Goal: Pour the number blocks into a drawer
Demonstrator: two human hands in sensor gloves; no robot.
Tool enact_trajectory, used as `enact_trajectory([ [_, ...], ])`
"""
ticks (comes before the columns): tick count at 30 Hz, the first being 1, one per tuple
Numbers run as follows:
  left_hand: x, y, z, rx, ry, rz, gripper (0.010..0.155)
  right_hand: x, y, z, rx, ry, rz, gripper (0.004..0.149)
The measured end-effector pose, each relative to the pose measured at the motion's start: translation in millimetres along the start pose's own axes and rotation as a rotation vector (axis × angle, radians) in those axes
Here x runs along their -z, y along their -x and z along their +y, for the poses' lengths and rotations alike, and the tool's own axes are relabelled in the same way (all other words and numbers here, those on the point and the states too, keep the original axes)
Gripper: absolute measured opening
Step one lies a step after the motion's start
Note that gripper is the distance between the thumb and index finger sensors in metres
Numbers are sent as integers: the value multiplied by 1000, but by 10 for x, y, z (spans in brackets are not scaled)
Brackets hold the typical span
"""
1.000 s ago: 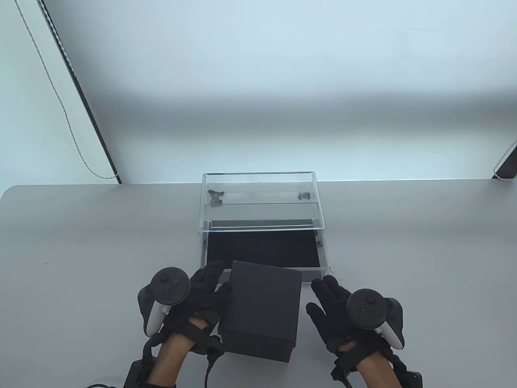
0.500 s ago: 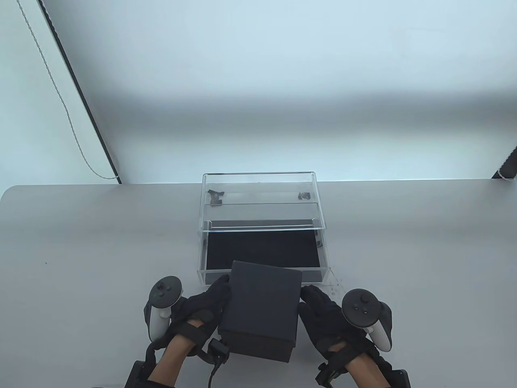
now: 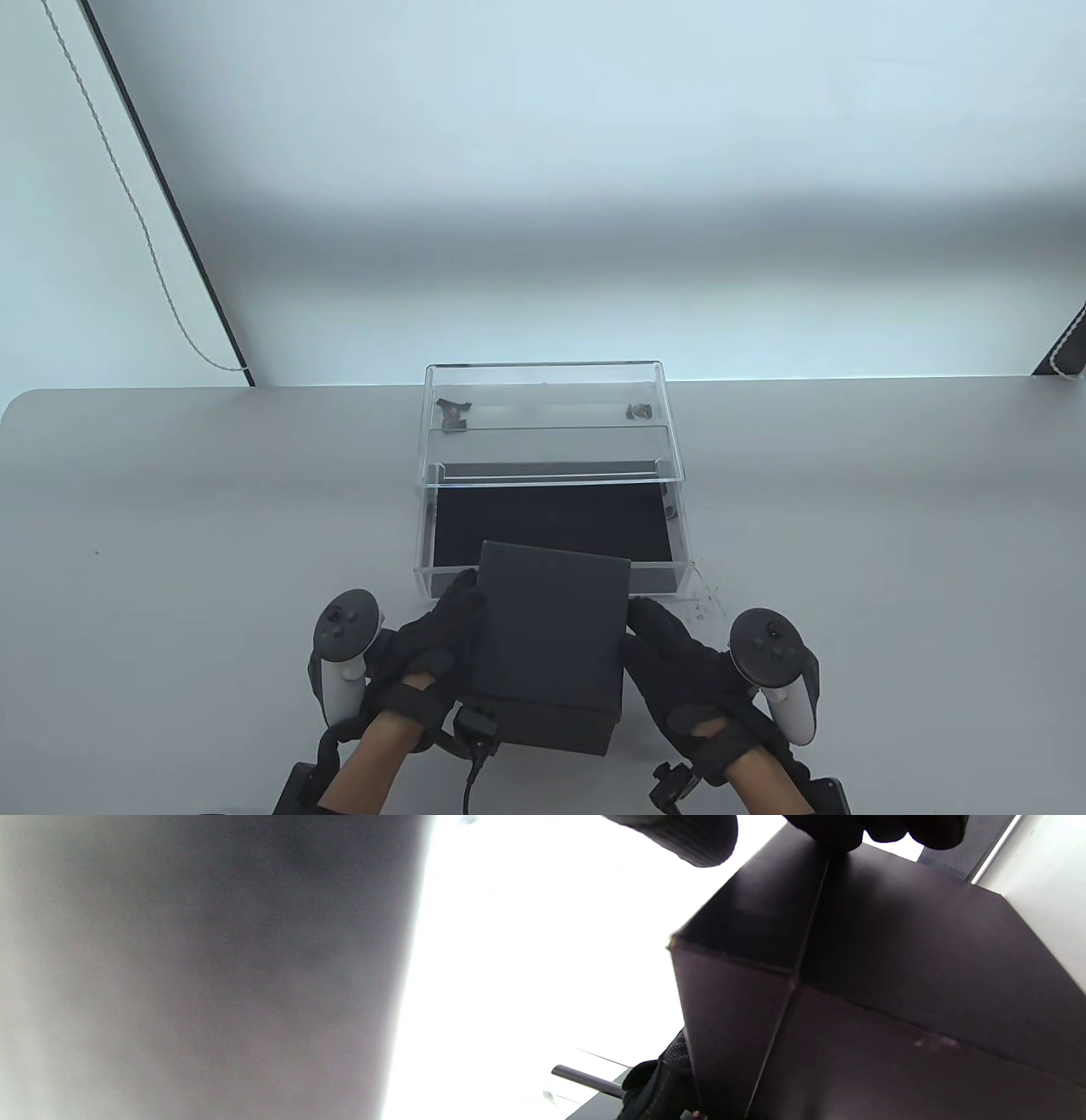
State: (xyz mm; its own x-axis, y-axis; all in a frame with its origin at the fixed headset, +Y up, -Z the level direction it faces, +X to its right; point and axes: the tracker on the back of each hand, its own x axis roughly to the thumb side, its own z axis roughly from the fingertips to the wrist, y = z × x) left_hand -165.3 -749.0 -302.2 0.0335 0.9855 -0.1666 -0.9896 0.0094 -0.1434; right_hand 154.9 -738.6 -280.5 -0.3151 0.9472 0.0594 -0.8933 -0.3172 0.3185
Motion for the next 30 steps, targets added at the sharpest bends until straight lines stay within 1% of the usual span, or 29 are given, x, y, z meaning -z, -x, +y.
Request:
enact_trajectory([
  [7, -63, -67, -35, -87, 12, -43, 81, -10, -27, 56, 35, -11, -26, 81],
  [9, -78, -104, -40, -101, 10, -64, 81, -14, -71, 59, 66, -10, -60, 81],
  [12, -110, -189, -62, -106, 12, -135, 80, -43, -137, 68, 119, 30, -97, 80],
  [15, -158, -297, -91, -96, 34, -233, 82, -100, -225, 68, 68, 55, -159, 81],
  [17, -195, -373, -106, -96, 66, -294, 85, -126, -280, 66, 24, 69, -199, 81],
  [20, -236, -492, -100, -109, 105, -377, 86, -165, -348, 72, 37, 77, -246, 80],
  [23, -267, -596, -52, -110, 93, -463, 86, -201, -410, 84, 17, 85, -285, 78],
  [25, -273, -627, -19, -160, 121, -481, 84, -212, -439, 88, -16, 86, -305, 78],
  [27, -266, -628, 13, -264, 152, -477, 81, -216, -454, 86, -40, 85, -317, 77],
  [30, -254, -626, 65, -386, 164, -470, 79, -212, -454, 95, -64, 76, -325, 75],
])
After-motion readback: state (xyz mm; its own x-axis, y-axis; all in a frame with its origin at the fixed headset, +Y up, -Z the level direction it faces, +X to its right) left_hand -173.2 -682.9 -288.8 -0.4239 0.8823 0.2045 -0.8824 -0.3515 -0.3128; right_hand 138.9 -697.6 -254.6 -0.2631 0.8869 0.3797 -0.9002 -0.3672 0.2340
